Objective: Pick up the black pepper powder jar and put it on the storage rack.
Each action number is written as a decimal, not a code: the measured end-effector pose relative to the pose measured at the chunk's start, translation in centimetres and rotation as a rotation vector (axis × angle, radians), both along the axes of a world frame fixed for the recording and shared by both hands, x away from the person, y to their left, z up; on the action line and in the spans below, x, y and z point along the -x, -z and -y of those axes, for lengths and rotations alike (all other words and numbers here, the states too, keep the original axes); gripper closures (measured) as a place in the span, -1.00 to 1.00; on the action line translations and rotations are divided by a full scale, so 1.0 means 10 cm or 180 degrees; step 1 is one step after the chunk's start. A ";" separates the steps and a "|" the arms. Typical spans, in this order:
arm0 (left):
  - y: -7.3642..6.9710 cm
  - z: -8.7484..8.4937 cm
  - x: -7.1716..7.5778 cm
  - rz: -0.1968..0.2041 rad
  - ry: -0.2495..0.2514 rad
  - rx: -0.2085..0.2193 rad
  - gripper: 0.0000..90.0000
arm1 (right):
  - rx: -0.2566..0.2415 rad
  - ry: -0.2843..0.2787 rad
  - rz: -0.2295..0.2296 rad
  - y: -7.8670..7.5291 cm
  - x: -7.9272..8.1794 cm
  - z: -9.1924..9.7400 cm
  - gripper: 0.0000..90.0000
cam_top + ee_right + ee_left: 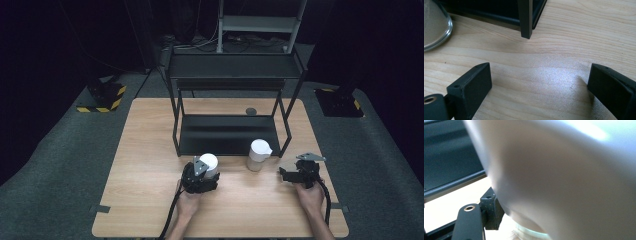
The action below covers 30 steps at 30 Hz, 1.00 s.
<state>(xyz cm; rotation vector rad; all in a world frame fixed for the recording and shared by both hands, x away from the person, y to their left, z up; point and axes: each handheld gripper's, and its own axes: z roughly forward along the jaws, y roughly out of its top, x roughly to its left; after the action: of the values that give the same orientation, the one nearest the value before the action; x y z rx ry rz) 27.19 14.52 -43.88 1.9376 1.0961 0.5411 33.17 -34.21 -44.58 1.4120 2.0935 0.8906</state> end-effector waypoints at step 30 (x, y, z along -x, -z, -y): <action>-0.65 -0.12 -0.26 -0.0161 0.0277 -0.0008 -0.32 | -0.0003 0.0003 -0.0002 0.00 0.00 0.00 -0.89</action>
<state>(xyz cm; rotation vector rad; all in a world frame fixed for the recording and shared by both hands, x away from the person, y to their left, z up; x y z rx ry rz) 29.74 15.68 -37.38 2.0008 1.0376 0.4485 33.16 -34.22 -44.58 1.4136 2.0929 0.8910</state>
